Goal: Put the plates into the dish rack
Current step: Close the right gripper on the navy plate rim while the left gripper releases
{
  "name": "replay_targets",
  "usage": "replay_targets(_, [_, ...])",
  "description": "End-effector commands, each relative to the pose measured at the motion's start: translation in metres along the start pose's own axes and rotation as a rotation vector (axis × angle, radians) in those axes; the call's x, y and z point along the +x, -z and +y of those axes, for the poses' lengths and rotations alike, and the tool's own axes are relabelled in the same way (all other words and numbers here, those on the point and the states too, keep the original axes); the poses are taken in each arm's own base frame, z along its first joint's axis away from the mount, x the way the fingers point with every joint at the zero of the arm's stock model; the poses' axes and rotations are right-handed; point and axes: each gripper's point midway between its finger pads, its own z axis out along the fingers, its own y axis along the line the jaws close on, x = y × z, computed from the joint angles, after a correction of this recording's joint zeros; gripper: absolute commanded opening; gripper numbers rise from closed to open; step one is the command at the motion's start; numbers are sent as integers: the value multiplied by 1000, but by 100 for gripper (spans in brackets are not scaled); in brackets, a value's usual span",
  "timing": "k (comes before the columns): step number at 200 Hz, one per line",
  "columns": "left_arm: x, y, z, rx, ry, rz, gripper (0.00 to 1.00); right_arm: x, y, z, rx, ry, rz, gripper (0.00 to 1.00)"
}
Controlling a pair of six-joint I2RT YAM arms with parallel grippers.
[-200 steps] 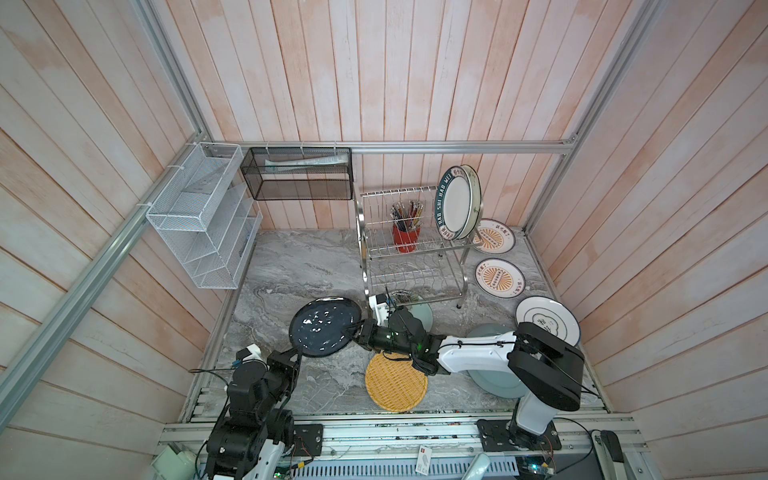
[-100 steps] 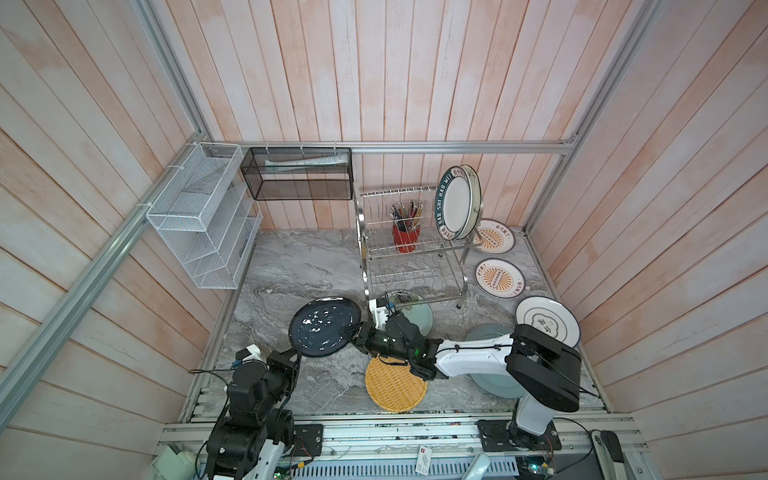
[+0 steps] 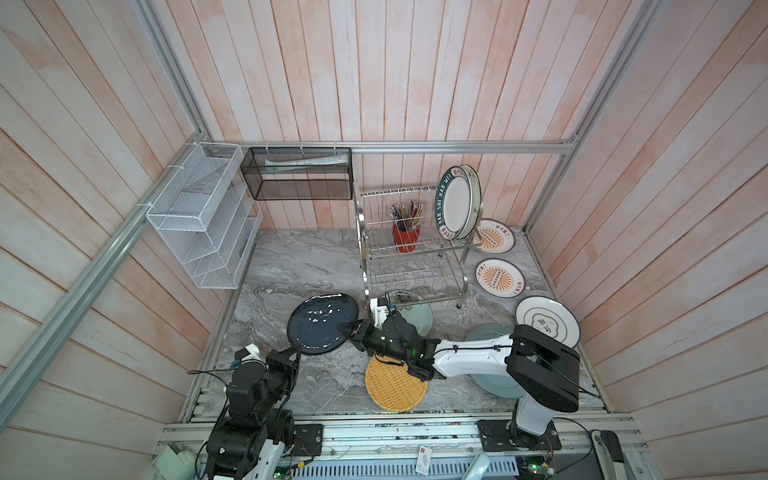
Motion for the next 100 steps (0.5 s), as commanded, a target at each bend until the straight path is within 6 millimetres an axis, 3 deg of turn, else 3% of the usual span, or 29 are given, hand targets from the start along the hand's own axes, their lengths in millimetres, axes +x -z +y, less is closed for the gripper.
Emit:
replay_targets(1, [-2,10,-37,147,-55,-9,25,0,3,21,-24,75,-23,0])
replay_targets(8, [-4,13,-37,141,-70,-22,49,-3,6,20,-10,102,-36,0])
replay_targets(17, [-7,17,-37,126,-93,-43,73,-9,11,18,25,155,-58,0])
replay_targets(34, [-13,31,-47,137,-171,-86,99,-20,27,18,65,219,-98,0])
replay_targets(65, [-14,51,-79,206,-368,-115,100,-40,70,33,131,403,-179,0])
replay_targets(100, [9,45,-115,329,-592,2,100,-50,122,53,190,580,-205,0])
